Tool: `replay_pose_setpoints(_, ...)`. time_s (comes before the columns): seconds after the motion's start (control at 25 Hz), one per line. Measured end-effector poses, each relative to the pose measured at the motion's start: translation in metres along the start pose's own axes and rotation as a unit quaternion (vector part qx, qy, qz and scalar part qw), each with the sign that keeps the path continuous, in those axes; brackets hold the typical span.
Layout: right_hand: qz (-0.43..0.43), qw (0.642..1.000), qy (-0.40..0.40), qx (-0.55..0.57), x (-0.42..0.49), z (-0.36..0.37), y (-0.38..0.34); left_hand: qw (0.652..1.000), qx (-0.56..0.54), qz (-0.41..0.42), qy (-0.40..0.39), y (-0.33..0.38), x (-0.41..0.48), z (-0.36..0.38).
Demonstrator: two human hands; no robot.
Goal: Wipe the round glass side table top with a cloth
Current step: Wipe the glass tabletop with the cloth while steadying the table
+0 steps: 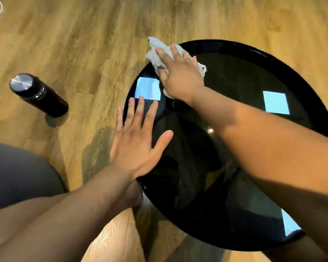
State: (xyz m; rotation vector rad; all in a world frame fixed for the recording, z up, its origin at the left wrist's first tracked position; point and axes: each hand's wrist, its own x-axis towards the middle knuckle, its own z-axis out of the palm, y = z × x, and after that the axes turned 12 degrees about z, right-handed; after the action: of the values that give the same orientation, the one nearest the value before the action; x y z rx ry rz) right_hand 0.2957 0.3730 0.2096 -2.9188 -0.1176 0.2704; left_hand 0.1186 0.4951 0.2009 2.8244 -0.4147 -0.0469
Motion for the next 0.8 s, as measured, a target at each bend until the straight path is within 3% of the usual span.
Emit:
replay_pose_setpoints(0.12, 0.034, 0.999, 0.033, -0.001, 0.028, -0.023, 0.052, 1.000, -0.005, 0.001, -0.005, -0.001, 0.000, 0.000)
replay_pose_setpoints(0.24, 0.106, 0.993, 0.056, -0.014, 0.027, -0.051, 0.149, 1.000, -0.021, 0.002, 0.017, -0.001, 0.000, 0.000)
replay_pose_setpoints(0.36, 0.154, 0.986, 0.068, 0.002, -0.041, -0.067, 0.241, 1.000, -0.025, -0.005, 0.018, 0.001, -0.001, -0.001)
replay_pose_setpoints(0.48, 0.212, 0.971, 0.101, 0.046, -0.146, -0.055, 0.279, 1.000, -0.010, -0.007, 0.016, 0.001, 0.000, 0.000)
replay_pose_setpoints(0.68, 0.242, 0.961, 0.116, 0.068, -0.287, -0.007, 0.216, 0.999, -0.018, 0.003, 0.042, -0.001, 0.000, 0.003)
replay_pose_setpoints(0.8, 0.164, 0.976, 0.112, 0.092, -0.321, 0.018, 0.126, 0.998, -0.029, 0.004, 0.057, -0.002, 0.000, 0.004)
